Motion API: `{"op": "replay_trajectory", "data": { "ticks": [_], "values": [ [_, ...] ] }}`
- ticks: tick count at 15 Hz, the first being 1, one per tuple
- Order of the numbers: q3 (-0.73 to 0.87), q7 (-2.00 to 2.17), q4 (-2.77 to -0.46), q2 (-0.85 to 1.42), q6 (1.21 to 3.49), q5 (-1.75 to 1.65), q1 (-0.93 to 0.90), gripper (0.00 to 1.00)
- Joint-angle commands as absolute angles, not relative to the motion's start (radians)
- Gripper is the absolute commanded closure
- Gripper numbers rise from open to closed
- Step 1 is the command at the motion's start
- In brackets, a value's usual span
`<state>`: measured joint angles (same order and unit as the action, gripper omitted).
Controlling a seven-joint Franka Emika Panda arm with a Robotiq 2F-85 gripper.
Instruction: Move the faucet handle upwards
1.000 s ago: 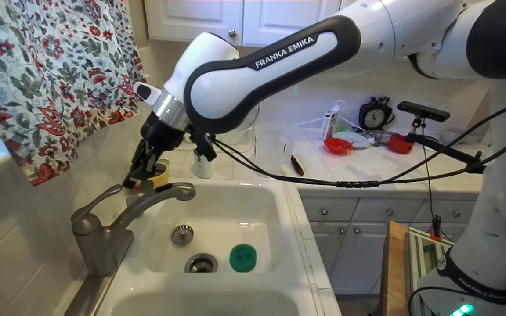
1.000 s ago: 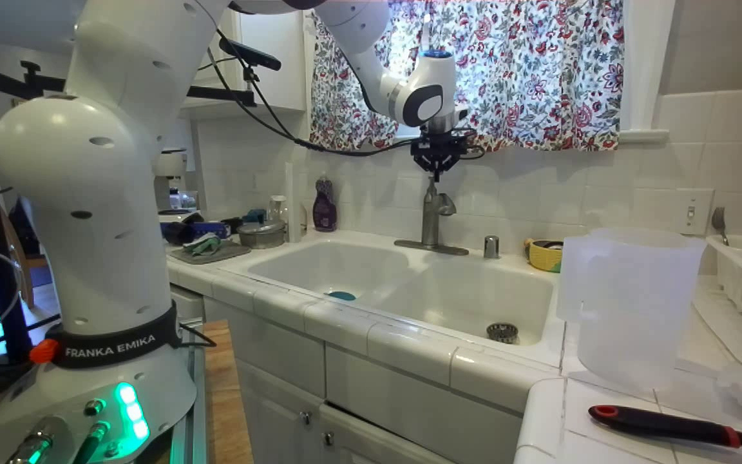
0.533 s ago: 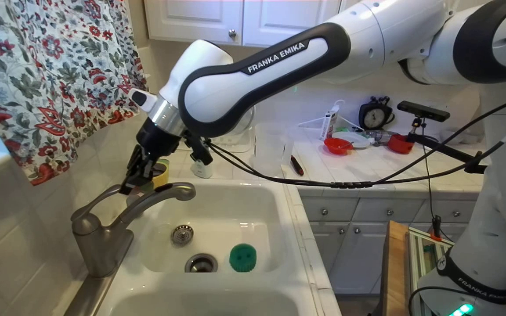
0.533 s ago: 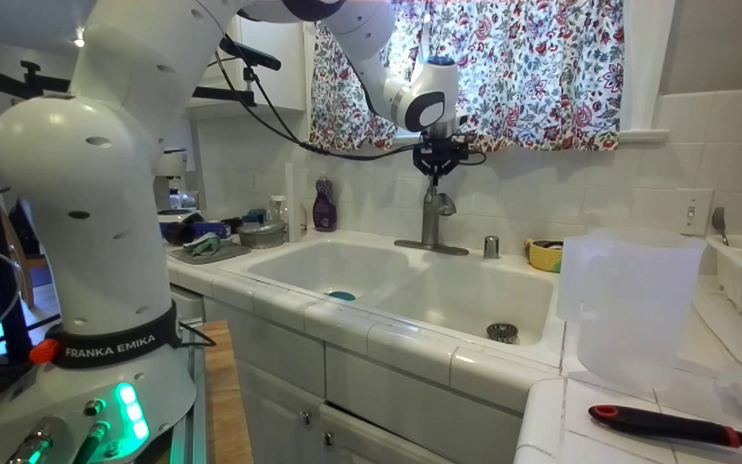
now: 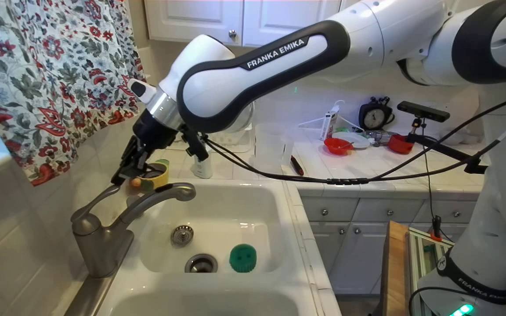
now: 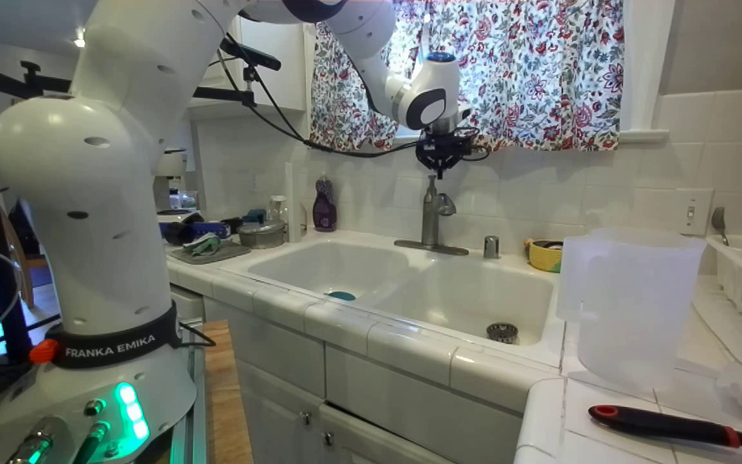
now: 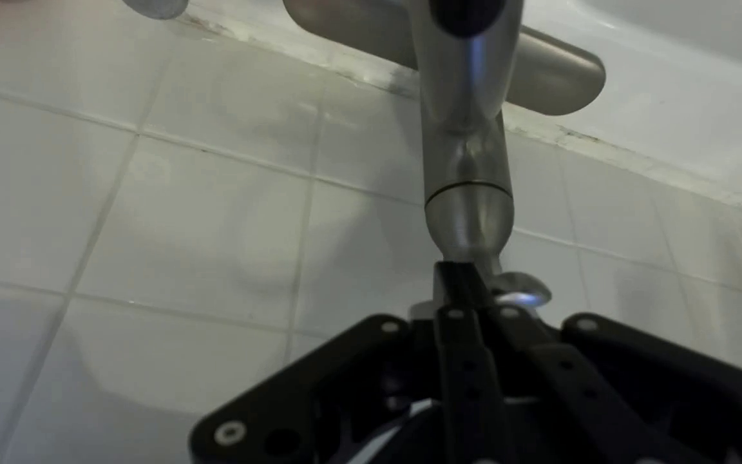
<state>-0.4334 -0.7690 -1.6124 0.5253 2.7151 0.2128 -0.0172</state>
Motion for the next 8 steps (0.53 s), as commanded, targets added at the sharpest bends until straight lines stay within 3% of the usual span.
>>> {"op": "replay_trajectory", "data": {
  "ticks": [1, 5, 8],
  "values": [
    [-0.482, -0.809, -1.572, 0.553, 2.731, 0.257, 0.014, 1.0],
    [-0.359, -0.679, -1.593, 0.512, 2.687, 0.155, -0.06, 1.0],
    [-0.363, -0.693, -1.576, 0.529, 2.6, 0.162, -0.055, 1.0]
  ]
}}
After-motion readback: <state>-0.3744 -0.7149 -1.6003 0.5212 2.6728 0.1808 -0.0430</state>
